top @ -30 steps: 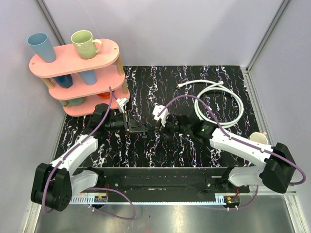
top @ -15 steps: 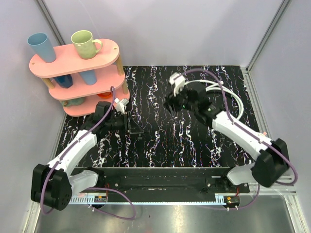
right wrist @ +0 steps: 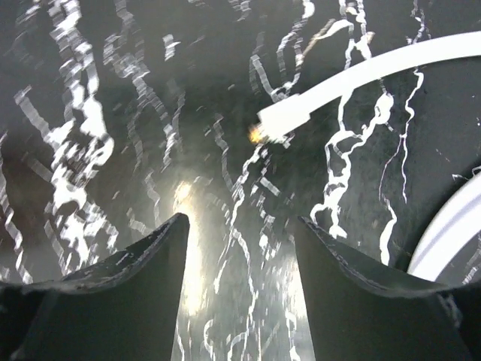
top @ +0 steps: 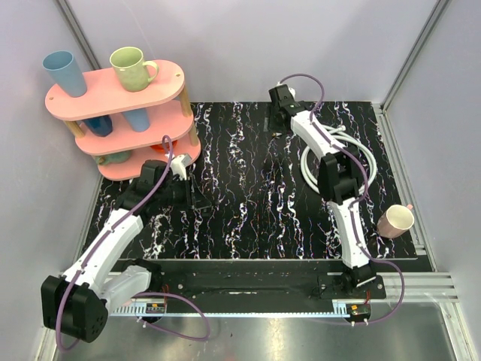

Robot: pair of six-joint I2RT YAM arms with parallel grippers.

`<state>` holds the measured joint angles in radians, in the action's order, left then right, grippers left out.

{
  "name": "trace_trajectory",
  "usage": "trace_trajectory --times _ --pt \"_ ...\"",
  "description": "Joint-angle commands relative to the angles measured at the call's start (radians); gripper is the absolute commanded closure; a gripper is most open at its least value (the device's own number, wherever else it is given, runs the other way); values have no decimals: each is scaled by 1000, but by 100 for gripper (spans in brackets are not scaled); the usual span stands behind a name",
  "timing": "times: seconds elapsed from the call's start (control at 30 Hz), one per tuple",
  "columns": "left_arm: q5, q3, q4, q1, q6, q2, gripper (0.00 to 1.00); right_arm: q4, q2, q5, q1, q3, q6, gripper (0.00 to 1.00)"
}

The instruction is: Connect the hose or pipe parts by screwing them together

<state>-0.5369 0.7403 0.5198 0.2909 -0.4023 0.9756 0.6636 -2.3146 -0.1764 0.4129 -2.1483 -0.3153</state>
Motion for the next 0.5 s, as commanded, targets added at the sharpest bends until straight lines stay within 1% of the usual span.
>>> trace_trajectory --times 0.0,0.1,0.13,0.23,0.47 --pt "-11 30 -30 4 16 -6 100 175 -167 -64 -51 -298 -249 35" --pt "-17 31 -29 5 16 -6 100 189 -241 -87 -69 -402 -322 35" --pt "-17 31 -30 5 16 -11 100 189 -249 -124 -71 -410 -349 35" --pt "-20 25 -38 5 14 -23 100 168 -270 -152 -88 -409 -421 35" --pt "-43 19 -43 21 8 -14 100 136 -339 -130 -102 -444 -473 37"
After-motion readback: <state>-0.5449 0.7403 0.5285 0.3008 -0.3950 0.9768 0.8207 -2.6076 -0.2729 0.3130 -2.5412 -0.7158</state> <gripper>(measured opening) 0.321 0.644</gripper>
